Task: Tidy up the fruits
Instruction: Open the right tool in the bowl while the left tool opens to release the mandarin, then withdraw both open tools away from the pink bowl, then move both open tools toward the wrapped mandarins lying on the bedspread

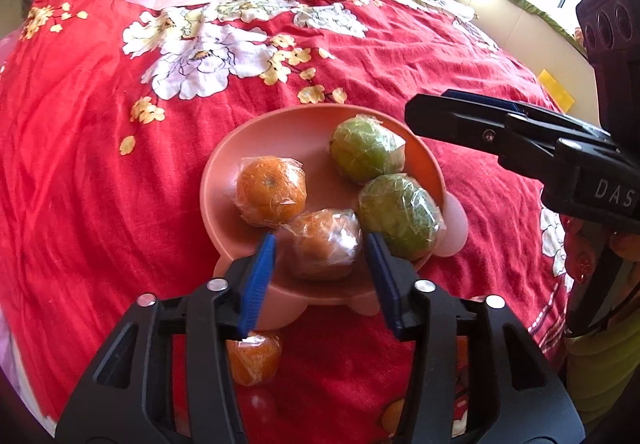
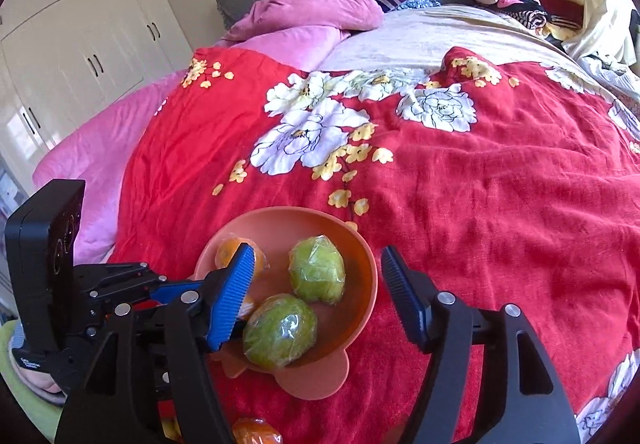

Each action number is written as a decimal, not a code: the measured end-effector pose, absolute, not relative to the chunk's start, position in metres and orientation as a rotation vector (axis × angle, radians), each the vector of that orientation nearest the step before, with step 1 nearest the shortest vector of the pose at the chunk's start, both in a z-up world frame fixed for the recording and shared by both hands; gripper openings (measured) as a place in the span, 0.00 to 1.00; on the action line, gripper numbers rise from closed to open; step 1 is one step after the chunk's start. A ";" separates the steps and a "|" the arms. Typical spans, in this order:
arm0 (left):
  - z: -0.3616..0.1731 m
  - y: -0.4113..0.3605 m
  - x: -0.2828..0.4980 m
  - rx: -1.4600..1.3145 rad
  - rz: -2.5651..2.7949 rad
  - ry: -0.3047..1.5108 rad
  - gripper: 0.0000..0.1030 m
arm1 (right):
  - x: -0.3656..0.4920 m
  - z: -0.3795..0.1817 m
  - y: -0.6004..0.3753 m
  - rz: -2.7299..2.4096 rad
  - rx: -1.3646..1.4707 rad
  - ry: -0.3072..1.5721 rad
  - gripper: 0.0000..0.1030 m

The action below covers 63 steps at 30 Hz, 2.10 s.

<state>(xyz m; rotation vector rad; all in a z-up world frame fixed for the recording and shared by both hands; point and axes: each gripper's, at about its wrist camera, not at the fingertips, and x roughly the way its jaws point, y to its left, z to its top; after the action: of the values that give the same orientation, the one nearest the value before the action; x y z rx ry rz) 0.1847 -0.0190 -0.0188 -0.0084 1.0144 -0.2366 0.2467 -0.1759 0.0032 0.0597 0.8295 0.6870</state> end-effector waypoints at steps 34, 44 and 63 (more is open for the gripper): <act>0.043 0.044 0.136 -0.148 -0.073 0.823 0.90 | 0.199 0.050 -0.188 0.652 0.050 0.680 0.93; 0.050 0.048 0.124 -0.148 -0.079 0.808 0.90 | 0.176 0.059 -0.191 0.652 0.050 0.667 0.93; 0.039 0.054 0.106 -0.135 -0.076 0.825 0.90 | 0.152 0.050 -0.193 0.636 0.034 0.709 0.94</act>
<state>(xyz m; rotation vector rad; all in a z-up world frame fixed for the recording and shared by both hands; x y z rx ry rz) 0.1059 0.0537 0.0393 -0.1351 0.8252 -0.0760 0.1525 -0.1929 0.0504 0.0336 0.7090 0.6358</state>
